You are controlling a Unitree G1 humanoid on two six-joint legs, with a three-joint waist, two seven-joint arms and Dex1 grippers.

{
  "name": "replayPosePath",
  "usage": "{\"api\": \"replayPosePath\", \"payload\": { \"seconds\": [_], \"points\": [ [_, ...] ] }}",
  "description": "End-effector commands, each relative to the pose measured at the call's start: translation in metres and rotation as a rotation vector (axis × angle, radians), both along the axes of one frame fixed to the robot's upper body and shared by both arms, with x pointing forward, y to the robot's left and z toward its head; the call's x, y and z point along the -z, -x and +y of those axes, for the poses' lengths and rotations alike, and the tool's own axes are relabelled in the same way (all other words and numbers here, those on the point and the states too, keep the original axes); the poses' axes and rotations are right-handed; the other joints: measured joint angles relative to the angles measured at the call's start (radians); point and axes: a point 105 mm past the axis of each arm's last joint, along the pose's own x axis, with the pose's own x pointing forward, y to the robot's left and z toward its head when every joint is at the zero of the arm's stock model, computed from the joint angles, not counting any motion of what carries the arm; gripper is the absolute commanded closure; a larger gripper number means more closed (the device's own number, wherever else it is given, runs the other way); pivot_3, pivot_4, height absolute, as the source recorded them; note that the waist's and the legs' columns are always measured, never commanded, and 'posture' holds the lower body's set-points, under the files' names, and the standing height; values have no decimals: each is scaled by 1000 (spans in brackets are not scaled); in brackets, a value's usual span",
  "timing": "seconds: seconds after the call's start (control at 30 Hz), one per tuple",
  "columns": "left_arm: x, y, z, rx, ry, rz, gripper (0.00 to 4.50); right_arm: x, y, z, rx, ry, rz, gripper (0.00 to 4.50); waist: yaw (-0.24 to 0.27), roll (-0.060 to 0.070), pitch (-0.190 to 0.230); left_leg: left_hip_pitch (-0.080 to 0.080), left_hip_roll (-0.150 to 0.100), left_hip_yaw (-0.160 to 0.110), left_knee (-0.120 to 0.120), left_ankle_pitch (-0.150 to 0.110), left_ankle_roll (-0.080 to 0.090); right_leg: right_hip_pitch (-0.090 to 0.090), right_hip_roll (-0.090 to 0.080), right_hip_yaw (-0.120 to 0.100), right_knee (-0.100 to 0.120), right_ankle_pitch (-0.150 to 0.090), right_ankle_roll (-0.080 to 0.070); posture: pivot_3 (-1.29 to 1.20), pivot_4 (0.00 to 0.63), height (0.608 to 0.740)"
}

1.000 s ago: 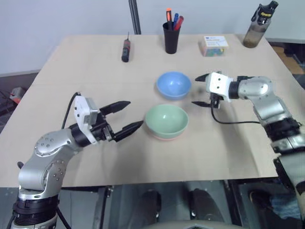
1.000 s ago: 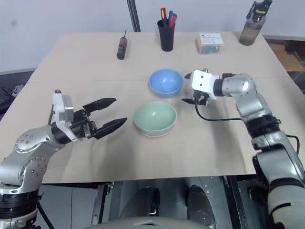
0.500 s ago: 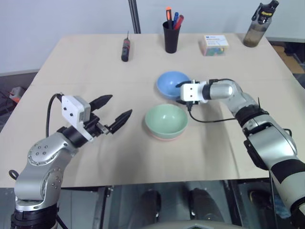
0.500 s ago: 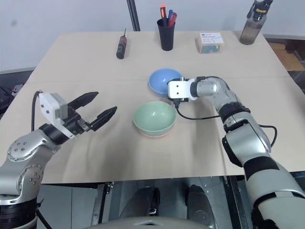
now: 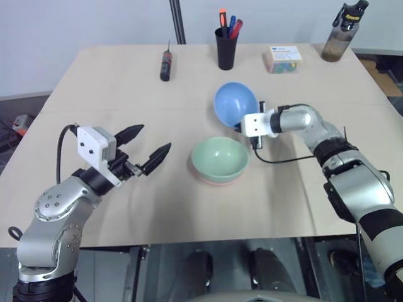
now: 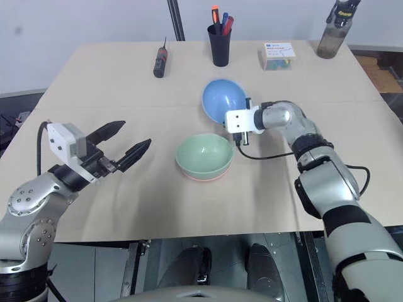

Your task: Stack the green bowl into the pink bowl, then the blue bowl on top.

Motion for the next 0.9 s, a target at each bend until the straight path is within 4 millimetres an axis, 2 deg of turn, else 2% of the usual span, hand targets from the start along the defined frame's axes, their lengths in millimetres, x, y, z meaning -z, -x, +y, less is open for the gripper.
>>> {"api": "replayPosePath", "payload": {
  "seconds": [0.03, 0.07, 0.13, 0.27, 0.33, 0.37, 0.4, 0.43, 0.6, 0.63, 0.67, 0.8, 0.9],
  "points": [
    [-13, 0, -1, 3, 7, -64, 0, -40, 41, 1, -191, -125, 114, 4432, 2, 0, 0, 0, 0, -1, 0, 0, 0, 0, 0, -1, 0, 0, 0, 0, 150, 740],
    [-13, -2, -1, 3, 12, -63, 0, -46, 58, 1, -232, -147, 159, 4432, 5, 0, 0, 0, 1, -1, 0, 0, 0, 0, 0, -1, 0, 0, 0, 0, 150, 740],
    [-12, -6, -2, 7, 20, -60, 0, -47, 90, -1, -293, -127, 231, 4432, 14, 0, 0, -2, 0, -3, 0, 0, 0, 0, -1, -2, -1, 0, 0, 0, 150, 740],
    [-11, -9, -5, 30, 25, -57, 0, -39, 118, 0, -286, -108, 338, 4432, 16, 0, 0, -4, 0, -4, 1, 0, 0, -1, -3, -3, -1, 0, 0, 0, 150, 740],
    [-11, -12, -7, 40, 27, -58, 0, -31, 122, 3, -265, -105, 369, 3824, 16, 0, 0, -2, 0, -3, 1, 0, 0, -1, -3, -2, 0, 0, 0, 0, 150, 740],
    [-11, -13, -8, 47, 27, -58, 0, -27, 122, 3, -252, -101, 377, 3686, 17, 0, 0, -1, 0, -3, 1, 0, 0, 0, -3, -2, 0, 0, 0, 0, 150, 740],
    [-11, -14, -9, 56, 22, -58, 0, -24, 122, 4, -236, -107, 383, 3190, 18, 0, 0, -1, 0, -3, 1, 0, 0, 0, -3, -2, 0, 0, 0, 0, 150, 740],
    [-11, -15, -11, 72, 18, -54, 0, -24, 120, 3, -213, -120, 380, 2920, 20, 0, 0, -1, 0, -3, 1, 0, 0, 0, -3, -2, 0, 0, 0, 0, 150, 740],
    [-4, -12, -17, 131, 1, 0, 0, -37, 111, -9, -74, -287, 306, 863, 30, 0, 0, -3, -1, -3, 1, 0, 0, -1, -2, -2, 0, 0, 0, 0, 150, 740],
    [-3, -10, -19, 152, -13, 2, 0, -40, 109, -16, -33, -328, 310, 348, 30, 0, 0, -3, -1, -3, 1, 0, 0, -1, -2, -2, 0, 0, 0, 0, 150, 740],
    [-2, -7, -21, 171, -24, 10, 0, -41, 111, -26, 3, -352, 322, 109, 31, 0, 0, -3, -1, -3, 1, 0, 0, -1, -2, -2, 0, 0, 0, 0, 150, 740],
    [5, -2, -10, 174, -73, 75, 0, -30, 120, -76, 207, -390, 347, 109, 40, 0, 0, -5, -1, -4, 1, 0, 0, -1, -3, -4, -2, 0, 0, 0, 150, 740],
    [9, 2, 4, 172, -108, 111, 0, -25, 127, -104, 338, -417, 353, 109, 41, 0, 0, -7, -1, -5, 1, 0, 0, -2, -3, -4, -2, 0, 0, 0, 150, 740]
  ]
}}
